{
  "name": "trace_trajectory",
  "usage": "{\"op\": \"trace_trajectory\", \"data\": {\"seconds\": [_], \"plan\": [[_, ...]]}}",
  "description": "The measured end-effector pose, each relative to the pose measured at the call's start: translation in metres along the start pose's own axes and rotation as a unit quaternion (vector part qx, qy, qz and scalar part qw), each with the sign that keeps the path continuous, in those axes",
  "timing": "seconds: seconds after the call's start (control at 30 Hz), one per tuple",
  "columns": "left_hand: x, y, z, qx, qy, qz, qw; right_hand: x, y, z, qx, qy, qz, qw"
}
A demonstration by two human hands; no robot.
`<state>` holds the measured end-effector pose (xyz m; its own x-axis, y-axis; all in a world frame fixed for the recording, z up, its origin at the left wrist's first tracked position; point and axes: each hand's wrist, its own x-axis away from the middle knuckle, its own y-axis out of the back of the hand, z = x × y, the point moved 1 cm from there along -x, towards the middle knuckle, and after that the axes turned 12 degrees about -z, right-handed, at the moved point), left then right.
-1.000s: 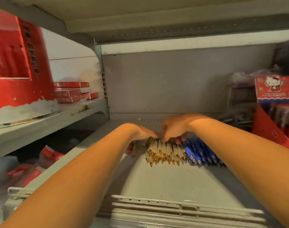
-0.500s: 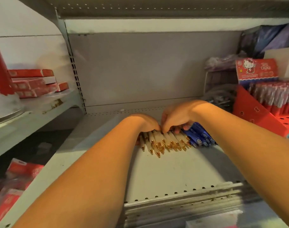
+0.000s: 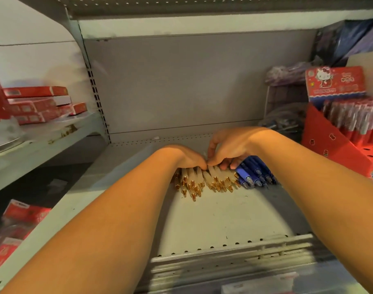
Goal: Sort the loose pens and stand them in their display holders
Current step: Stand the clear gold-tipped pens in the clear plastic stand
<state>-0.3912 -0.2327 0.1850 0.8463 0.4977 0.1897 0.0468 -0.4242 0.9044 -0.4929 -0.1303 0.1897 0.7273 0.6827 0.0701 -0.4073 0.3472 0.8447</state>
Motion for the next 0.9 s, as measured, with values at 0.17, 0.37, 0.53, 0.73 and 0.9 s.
{"op": "trace_trajectory", "data": {"seconds": [0.17,0.37,0.53,0.73,0.9], "plan": [[-0.001,0.000,-0.003,-0.023,0.019,-0.019,0.999,0.002,0.002,0.001,-0.010,0.007,0.018,1.000],[0.003,0.002,-0.002,-0.029,0.045,-0.034,0.998,0.002,0.001,0.001,-0.007,0.010,0.025,1.000],[0.002,-0.001,-0.009,-0.047,0.048,-0.038,0.997,0.002,0.000,0.004,-0.024,-0.009,0.020,0.999],[-0.004,-0.003,-0.012,-0.070,0.040,-0.031,0.996,0.002,-0.001,0.005,-0.035,-0.020,0.013,0.999],[-0.009,-0.003,-0.008,-0.092,0.044,-0.012,0.995,0.000,0.000,0.003,-0.055,-0.021,-0.003,0.998]]}}
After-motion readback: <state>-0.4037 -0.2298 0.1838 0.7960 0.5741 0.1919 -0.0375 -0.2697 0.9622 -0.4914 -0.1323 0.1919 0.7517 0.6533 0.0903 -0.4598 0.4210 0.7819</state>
